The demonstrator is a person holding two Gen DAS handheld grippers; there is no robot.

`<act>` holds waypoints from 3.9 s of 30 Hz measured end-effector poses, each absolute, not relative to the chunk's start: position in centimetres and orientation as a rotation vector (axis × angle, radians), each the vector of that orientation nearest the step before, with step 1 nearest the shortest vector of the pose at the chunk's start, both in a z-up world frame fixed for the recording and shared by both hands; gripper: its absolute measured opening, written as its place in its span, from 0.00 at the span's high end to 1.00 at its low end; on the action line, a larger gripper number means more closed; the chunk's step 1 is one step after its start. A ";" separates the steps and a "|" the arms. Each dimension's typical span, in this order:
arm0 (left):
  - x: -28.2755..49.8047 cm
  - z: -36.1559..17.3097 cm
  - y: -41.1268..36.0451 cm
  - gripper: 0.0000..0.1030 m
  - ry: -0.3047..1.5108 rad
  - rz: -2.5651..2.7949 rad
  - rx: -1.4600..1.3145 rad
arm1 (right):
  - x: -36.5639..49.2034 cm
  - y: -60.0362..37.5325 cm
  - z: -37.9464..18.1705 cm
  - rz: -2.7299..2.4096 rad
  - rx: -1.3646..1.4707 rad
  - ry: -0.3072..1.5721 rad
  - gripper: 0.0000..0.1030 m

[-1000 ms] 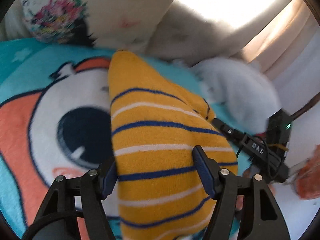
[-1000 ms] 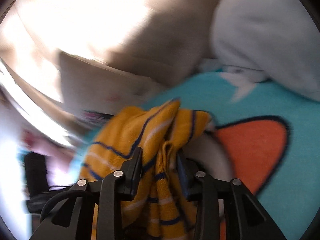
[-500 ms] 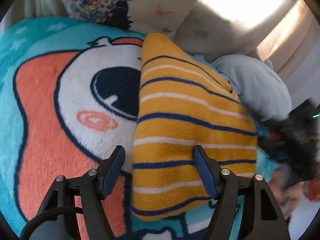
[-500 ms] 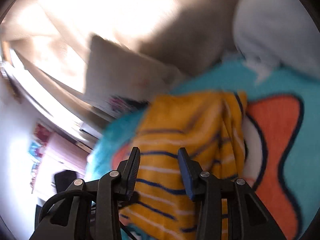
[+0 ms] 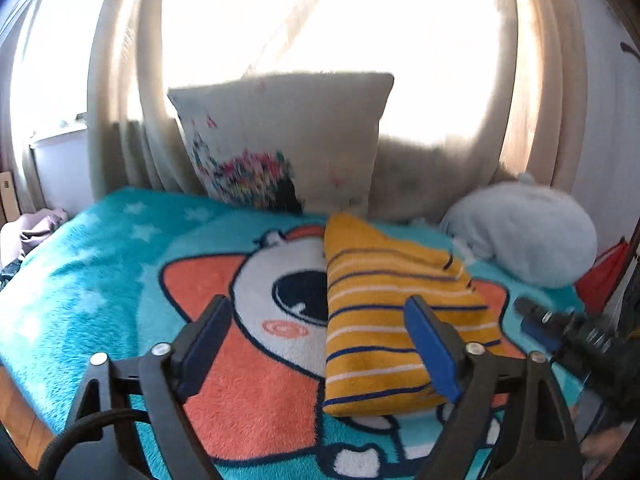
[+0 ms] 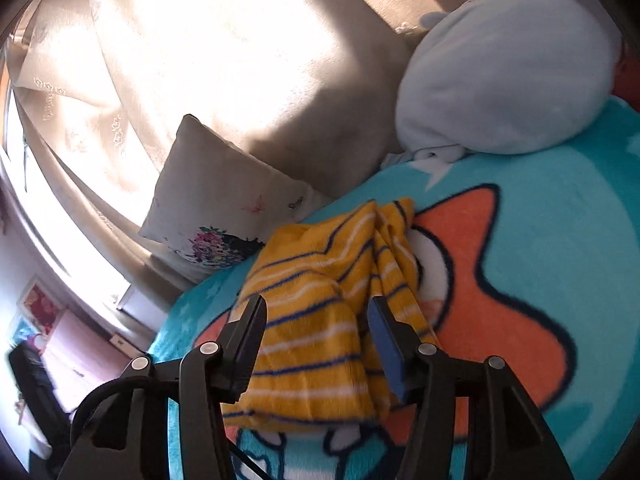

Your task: Fold small clothes

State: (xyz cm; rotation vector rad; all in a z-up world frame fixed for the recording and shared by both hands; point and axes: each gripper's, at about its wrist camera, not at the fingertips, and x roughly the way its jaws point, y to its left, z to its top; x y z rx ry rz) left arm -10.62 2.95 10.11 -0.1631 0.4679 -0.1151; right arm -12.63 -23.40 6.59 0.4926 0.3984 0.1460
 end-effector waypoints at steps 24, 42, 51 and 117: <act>-16.6 12.7 4.8 0.00 0.285 0.050 -0.113 | -18.1 -18.0 7.1 -0.001 0.151 0.309 0.32; -12.0 8.9 2.1 0.00 0.498 0.021 -0.041 | -16.4 -16.0 6.0 -0.037 -0.011 0.350 0.21; -11.8 8.5 2.0 0.00 0.516 0.037 -0.034 | -16.4 -16.4 6.1 -0.056 -0.020 0.346 0.20; -12.4 7.4 4.5 0.00 0.624 -0.013 -0.176 | -17.7 -13.5 5.8 -0.100 -0.163 0.378 0.14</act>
